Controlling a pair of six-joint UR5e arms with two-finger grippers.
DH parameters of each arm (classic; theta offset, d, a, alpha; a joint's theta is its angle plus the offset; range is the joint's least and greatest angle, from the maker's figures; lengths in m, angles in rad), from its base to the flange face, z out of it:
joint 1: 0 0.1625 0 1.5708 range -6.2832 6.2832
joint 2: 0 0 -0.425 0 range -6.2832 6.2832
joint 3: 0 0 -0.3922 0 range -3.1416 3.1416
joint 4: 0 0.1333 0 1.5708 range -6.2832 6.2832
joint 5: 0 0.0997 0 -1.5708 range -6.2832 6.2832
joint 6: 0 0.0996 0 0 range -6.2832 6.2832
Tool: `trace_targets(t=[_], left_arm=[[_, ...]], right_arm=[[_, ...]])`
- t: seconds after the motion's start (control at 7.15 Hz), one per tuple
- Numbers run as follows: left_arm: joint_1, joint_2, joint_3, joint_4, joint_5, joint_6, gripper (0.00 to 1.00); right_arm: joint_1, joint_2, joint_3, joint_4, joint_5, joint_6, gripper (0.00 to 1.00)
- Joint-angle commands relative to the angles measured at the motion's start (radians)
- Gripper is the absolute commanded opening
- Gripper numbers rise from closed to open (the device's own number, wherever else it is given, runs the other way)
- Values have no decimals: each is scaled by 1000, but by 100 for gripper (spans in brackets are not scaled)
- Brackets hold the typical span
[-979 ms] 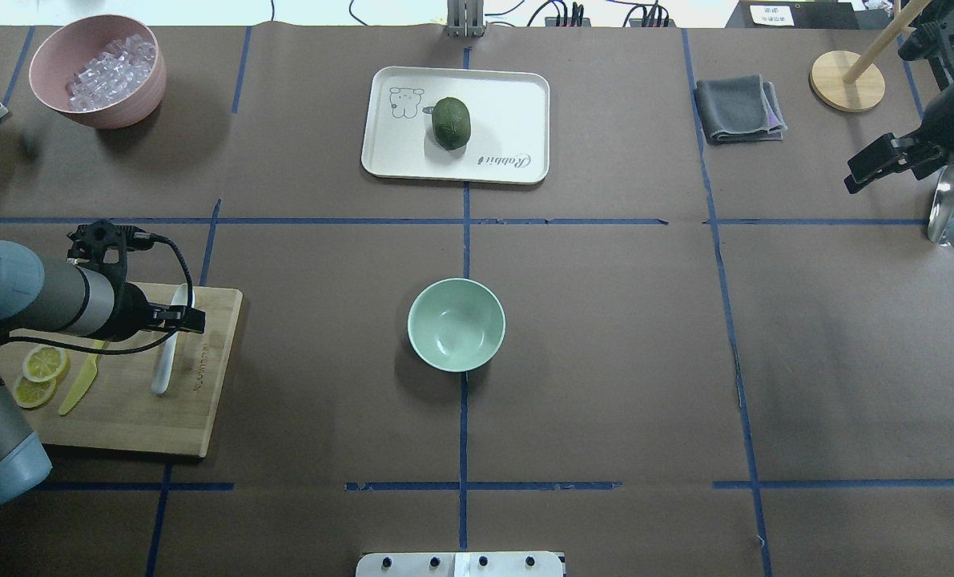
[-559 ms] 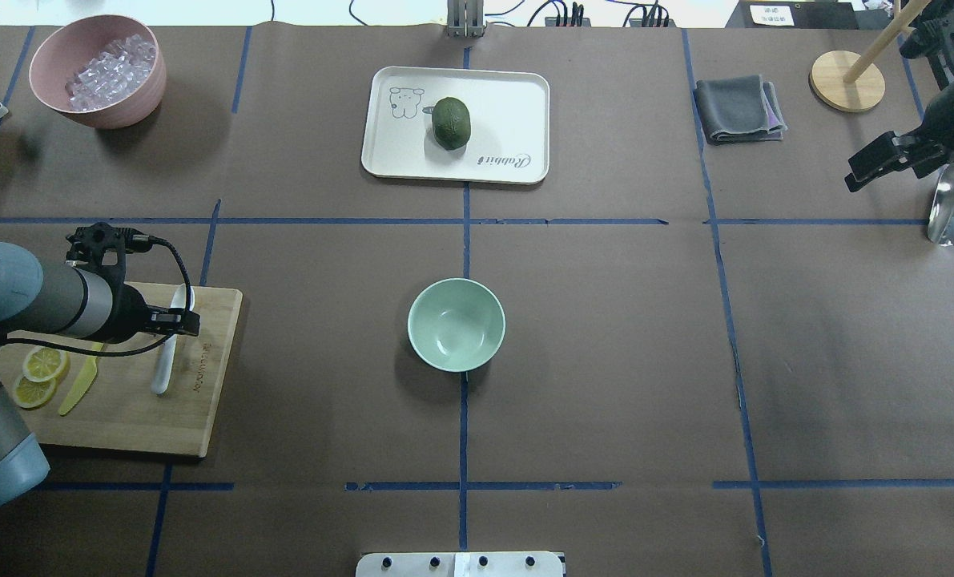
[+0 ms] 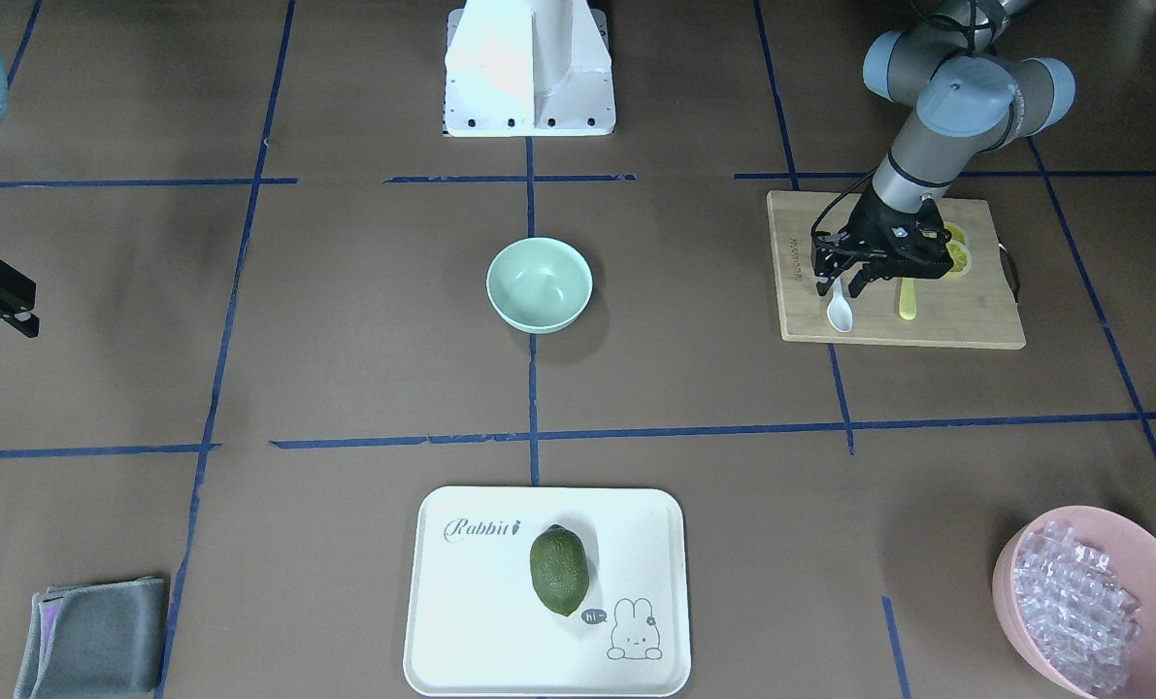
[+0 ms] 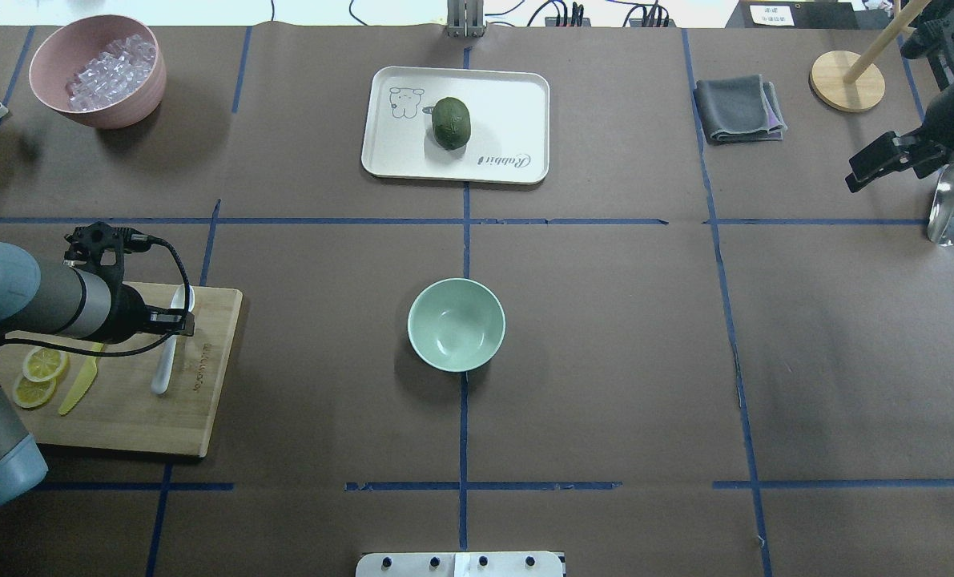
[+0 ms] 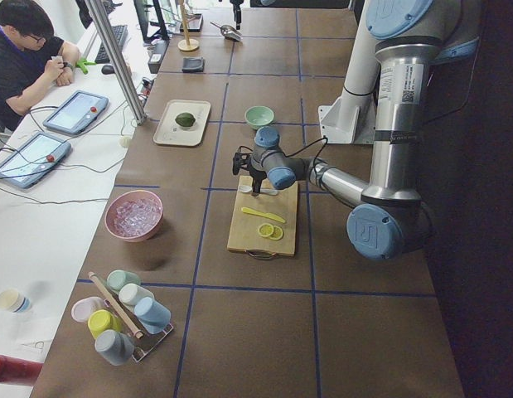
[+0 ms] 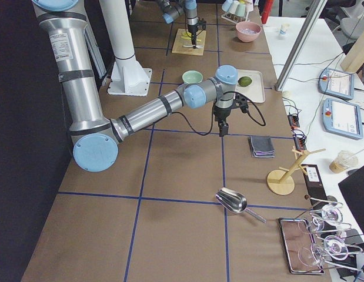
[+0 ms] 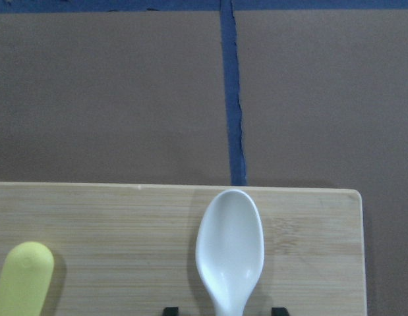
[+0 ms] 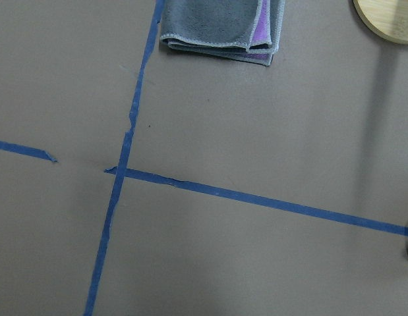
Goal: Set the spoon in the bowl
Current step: 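Lower the left gripper and grasp the white spoon's handle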
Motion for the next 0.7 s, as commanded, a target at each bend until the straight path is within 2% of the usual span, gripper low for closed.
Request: trace_targets(t=[0.0,0.28,0.42,0.56], left_arm=[[1,2,-7,2,2,-8,17],[1,-3,-26,54,0,-9,8],[0,-4,-77,105,-3,-9,4],[1,-13,-184,265,-15,-6,2]], right_arm=[[0,-4,-2,0,0,0,100],[0,-24,0,5,2,0,100],[0,-24,-2,5,2,0,100],[-2,-24,-2,5,0,0,100]])
